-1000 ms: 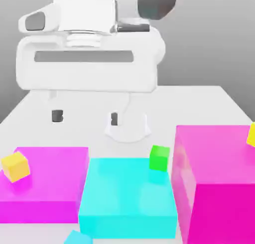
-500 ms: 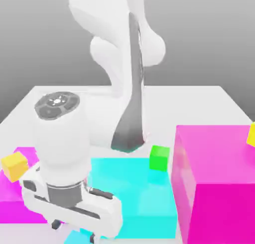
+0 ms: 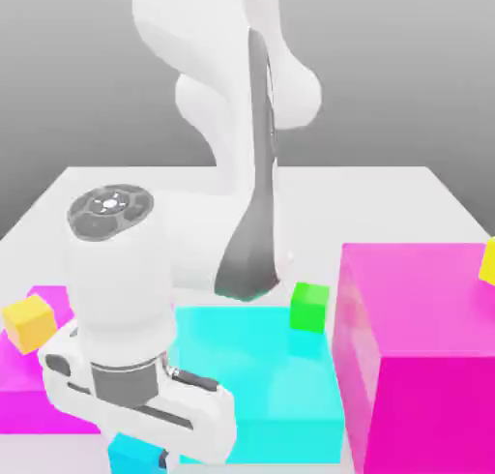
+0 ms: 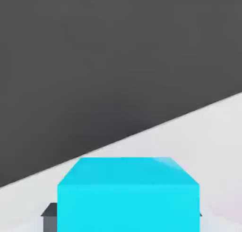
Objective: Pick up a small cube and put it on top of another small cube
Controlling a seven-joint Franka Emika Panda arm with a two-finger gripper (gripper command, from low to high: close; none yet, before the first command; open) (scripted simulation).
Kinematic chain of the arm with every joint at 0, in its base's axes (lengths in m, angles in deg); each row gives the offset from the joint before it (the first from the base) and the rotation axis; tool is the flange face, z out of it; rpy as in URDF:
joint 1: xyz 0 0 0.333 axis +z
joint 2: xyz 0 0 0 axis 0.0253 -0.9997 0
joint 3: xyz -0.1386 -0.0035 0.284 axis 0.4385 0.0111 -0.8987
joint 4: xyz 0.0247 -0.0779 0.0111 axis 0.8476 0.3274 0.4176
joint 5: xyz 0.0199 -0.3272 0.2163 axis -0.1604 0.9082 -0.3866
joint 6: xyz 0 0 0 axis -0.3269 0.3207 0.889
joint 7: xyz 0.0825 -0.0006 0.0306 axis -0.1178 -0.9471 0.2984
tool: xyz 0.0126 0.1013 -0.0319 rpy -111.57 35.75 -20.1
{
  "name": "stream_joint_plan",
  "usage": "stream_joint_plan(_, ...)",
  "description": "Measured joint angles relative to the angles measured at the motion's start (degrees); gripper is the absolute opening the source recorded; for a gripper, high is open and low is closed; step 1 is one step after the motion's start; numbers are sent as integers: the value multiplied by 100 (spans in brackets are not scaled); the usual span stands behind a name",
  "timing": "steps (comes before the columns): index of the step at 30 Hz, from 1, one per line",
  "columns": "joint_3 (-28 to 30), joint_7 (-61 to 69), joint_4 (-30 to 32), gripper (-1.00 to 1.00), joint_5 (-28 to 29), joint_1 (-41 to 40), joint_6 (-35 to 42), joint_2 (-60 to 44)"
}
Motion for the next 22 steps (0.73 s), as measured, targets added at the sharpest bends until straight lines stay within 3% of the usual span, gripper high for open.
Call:
stream_joint_plan(8,-1214,1718,-348,-100,-70,845,1726,1316)
stream_joint_plan(14,-1978,2545,-425,-100,-154,2476,3050,2660)
stream_joint_plan(18,-2170,2342,38,-100,-46,2627,2554,2704)
stream_joint_plan(19,-2170,2316,167,100,-21,2650,2349,2626)
stream_joint_plan(22,-2170,2316,167,100,-21,2650,2349,2626)
